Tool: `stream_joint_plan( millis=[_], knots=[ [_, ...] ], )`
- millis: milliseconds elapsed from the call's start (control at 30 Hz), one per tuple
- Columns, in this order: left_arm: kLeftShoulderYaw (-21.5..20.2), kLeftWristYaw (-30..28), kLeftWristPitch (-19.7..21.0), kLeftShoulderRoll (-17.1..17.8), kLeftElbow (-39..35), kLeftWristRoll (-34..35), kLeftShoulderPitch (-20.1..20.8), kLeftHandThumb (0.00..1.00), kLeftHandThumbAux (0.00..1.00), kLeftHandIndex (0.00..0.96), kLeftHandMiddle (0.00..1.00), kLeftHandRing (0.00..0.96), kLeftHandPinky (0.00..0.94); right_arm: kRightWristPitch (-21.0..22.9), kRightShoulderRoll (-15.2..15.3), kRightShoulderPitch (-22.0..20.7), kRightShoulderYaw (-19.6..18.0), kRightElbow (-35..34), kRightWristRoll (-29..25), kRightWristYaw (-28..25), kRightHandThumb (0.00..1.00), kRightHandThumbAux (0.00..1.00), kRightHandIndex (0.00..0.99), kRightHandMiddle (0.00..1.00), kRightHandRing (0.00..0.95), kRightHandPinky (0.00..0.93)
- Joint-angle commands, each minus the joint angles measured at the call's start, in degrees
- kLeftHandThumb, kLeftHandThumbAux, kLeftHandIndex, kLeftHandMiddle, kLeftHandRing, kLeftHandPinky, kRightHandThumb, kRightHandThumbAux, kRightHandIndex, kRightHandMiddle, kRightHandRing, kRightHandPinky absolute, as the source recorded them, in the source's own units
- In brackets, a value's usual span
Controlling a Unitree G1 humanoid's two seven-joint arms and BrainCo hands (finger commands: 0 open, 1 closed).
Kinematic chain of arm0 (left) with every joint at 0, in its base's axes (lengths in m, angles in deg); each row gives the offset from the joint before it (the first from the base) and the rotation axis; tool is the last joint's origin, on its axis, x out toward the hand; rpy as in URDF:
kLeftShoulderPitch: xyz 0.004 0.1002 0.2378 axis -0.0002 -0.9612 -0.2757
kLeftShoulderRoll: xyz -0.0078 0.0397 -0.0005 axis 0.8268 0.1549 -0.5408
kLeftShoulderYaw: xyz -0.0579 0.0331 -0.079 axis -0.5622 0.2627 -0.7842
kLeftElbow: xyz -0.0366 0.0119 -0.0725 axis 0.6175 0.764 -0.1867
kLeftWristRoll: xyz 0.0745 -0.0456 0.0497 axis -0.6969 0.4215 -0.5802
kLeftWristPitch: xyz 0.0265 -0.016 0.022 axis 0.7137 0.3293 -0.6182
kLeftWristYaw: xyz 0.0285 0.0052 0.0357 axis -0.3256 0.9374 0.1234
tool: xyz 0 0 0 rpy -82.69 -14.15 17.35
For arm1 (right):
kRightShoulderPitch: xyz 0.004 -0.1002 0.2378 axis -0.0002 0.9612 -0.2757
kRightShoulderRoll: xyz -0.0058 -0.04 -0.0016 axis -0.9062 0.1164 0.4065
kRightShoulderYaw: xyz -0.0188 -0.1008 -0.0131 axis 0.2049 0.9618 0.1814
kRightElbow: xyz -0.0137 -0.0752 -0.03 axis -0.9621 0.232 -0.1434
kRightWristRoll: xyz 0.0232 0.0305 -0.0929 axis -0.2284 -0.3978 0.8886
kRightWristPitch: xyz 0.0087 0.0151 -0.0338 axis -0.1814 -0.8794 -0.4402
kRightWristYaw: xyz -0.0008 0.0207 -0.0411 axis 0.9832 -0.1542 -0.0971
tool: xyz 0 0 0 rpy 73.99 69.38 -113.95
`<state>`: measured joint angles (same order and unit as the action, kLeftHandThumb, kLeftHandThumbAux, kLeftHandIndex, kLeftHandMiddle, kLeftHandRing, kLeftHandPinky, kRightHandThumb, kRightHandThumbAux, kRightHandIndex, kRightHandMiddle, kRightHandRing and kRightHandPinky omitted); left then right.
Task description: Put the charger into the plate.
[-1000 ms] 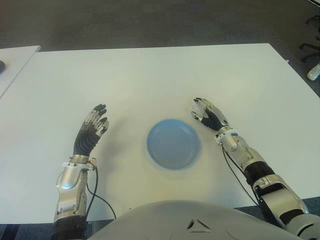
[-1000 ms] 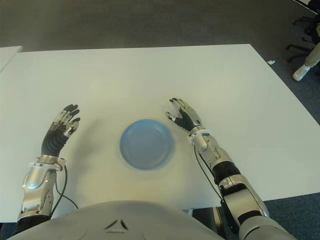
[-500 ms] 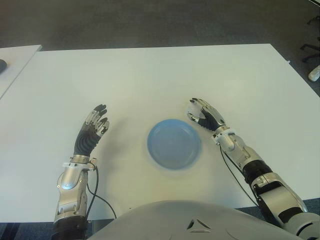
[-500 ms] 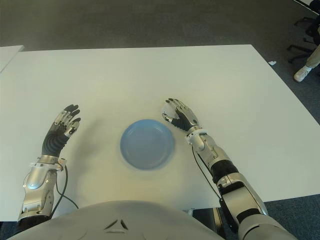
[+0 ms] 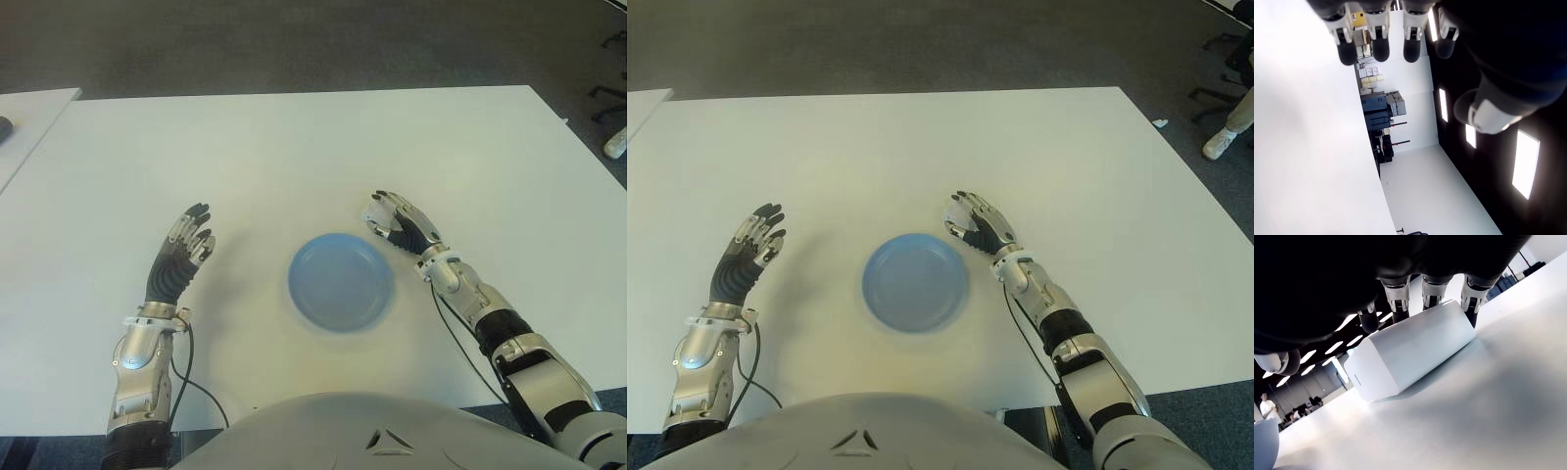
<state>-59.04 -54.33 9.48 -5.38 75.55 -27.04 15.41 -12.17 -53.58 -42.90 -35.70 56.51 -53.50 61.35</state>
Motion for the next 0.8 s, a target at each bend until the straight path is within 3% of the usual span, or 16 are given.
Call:
stream_joint_plan(
  millis=[33,433,800],
  knots=[
    [0.4,0.8,0.8,-0.5,0.9,-0.5,0.4,0.396,0.594,0.065,0.083,0.085,0.13,-0.1,0.1,0.5,0.4,0.8,0.5,-0.7,0.16,0.211,0.0,0.0,0.0,0.0],
    [0.3,0.7,0.6,-0.4,1.5,-0.5,0.7,0.396,0.594,0.065,0.083,0.085,0.13,-0.6,1.8,0.5,-1.2,-1.9,0.6,2.0,0.19,0.188,0.0,0.0,0.0,0.0],
    [0.2,0.5,0.3,-0.2,2.3,-0.3,1.1,0.396,0.594,0.065,0.083,0.085,0.13,-0.6,4.1,2.7,-5.0,-10.2,-1.0,1.4,0.21,0.171,0.0,0.0,0.0,0.0]
  ],
)
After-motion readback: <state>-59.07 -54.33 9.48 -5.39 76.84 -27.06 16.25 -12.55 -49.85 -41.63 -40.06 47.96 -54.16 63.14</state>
